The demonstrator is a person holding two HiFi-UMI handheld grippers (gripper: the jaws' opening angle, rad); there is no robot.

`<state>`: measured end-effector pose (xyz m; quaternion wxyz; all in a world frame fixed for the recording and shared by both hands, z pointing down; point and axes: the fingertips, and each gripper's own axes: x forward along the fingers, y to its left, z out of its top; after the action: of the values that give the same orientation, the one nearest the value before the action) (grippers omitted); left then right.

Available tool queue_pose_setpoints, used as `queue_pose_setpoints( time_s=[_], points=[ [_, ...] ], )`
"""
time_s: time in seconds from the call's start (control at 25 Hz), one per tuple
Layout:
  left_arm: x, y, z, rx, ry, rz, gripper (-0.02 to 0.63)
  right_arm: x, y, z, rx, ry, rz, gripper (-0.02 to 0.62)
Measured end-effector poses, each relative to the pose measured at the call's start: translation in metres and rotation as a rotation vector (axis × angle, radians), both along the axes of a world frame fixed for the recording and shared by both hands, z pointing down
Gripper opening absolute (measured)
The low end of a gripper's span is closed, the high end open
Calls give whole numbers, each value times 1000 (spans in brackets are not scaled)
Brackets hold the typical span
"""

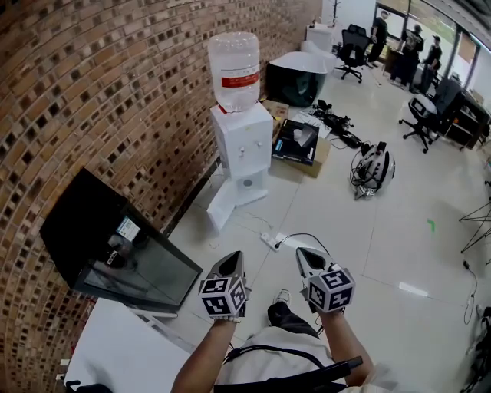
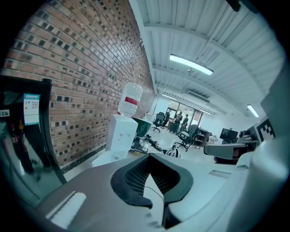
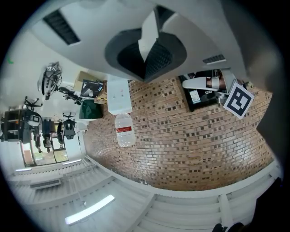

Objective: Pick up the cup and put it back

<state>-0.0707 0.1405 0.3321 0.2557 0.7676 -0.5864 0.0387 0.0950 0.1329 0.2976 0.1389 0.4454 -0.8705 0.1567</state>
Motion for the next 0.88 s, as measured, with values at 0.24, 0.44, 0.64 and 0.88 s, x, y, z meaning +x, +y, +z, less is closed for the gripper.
queue_pose_setpoints(
  time_s=[0.24, 0.44, 0.64, 0.88],
  points=[
    [5, 6, -2, 8, 8, 10, 0, 4, 11, 2, 2, 0, 11, 12],
    [6, 10, -2, 8, 20, 6, 0, 4, 15, 0, 5, -7, 8, 12],
    [5, 10, -4, 13, 24, 0, 0, -1, 16, -1, 10, -8, -3, 12],
    [-2, 12, -6, 18, 29, -12, 0, -7, 17, -2, 11, -5, -16, 12]
  ],
)
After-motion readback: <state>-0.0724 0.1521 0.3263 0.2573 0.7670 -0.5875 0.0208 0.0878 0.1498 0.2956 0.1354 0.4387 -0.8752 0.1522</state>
